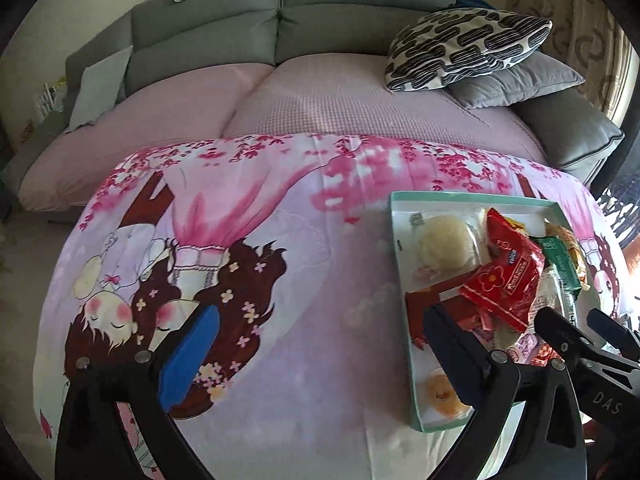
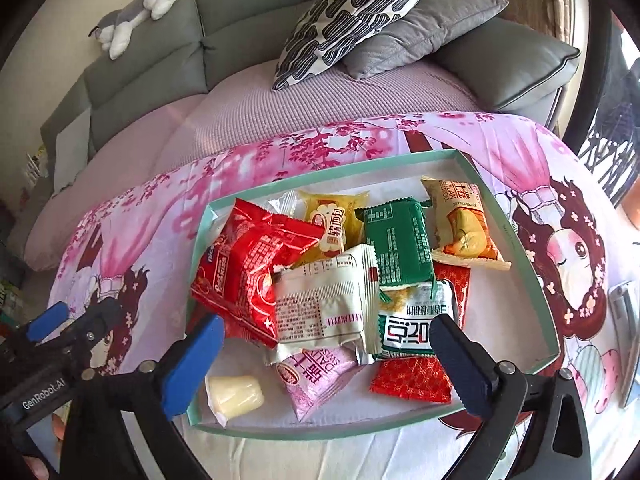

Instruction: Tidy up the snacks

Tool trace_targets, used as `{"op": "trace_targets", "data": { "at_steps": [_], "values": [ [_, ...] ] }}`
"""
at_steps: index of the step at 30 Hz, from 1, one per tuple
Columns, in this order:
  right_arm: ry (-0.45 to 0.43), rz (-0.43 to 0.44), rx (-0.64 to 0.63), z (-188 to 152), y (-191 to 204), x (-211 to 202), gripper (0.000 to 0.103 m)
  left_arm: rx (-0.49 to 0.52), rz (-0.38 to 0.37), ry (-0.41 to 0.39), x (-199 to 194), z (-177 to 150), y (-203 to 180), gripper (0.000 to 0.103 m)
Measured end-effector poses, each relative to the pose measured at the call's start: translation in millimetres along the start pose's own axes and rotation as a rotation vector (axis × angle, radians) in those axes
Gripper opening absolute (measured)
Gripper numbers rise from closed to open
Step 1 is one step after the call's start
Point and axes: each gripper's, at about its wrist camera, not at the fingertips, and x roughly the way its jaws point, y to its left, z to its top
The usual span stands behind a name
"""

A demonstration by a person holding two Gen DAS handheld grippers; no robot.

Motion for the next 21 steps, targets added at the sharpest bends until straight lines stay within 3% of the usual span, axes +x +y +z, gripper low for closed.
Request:
{"op": "trace_targets", "data": {
  "at_steps": [8,21],
  "values": [
    [0.013,-0.004,-0.045,-18.7,14.9,-6.7,0.103,0.014,0.118,-0.012,-10.3,-25.1,3.1,0.101],
    [0.018,-0.032,-0.063,-60.1,16.9,-22.5,0.103,0.021,0.083,0.046,-15.7,-65.4,11.9,0.101]
  ]
}}
